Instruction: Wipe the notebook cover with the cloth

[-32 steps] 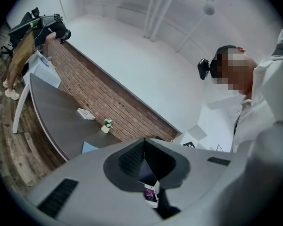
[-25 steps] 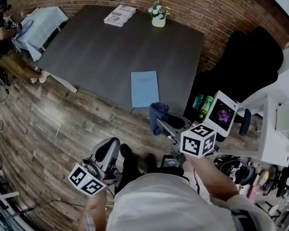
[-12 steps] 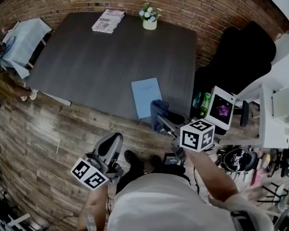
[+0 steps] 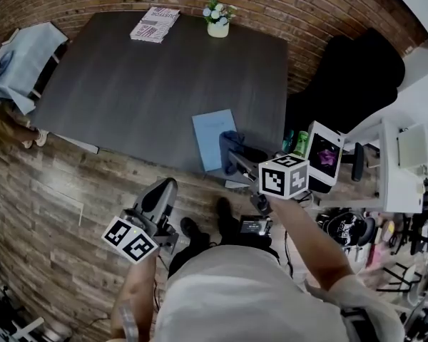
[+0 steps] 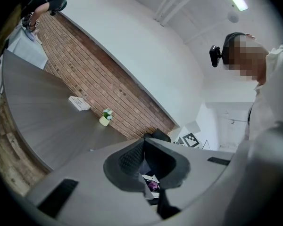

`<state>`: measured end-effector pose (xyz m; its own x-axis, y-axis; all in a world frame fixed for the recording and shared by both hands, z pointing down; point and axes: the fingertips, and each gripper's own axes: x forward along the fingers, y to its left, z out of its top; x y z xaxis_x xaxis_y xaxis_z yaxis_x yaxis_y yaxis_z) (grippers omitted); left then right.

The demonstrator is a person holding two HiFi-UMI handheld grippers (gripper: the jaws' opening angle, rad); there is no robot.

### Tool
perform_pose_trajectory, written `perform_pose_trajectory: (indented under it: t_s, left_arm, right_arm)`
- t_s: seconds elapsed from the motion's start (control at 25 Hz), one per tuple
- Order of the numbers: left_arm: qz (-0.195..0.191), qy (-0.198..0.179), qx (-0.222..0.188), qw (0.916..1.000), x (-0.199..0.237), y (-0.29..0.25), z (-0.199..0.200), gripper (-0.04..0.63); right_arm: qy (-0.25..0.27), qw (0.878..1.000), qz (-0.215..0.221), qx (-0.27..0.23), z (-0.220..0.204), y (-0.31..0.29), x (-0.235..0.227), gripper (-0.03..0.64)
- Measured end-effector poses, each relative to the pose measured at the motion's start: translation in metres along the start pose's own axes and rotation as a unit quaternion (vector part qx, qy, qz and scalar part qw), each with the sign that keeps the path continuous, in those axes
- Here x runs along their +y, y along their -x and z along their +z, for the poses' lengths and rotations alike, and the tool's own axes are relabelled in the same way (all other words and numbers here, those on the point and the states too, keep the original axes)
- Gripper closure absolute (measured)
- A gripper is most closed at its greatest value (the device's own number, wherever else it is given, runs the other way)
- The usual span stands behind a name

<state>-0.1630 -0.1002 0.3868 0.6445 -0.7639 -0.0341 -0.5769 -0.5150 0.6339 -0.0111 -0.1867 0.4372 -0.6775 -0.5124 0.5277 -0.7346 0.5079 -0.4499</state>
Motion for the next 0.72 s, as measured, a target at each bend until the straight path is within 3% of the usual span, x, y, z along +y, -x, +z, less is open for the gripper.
perform_pose_trajectory:
  t_s: [0.72]
  left_arm:
    - [0.093,0.016,0.050,0.9943,0.064,-0.056,-0.051,0.586]
  right_arm:
    - [0.053,0.991,0.033,0.119,-0.001,-0.108,-0.046,0.509]
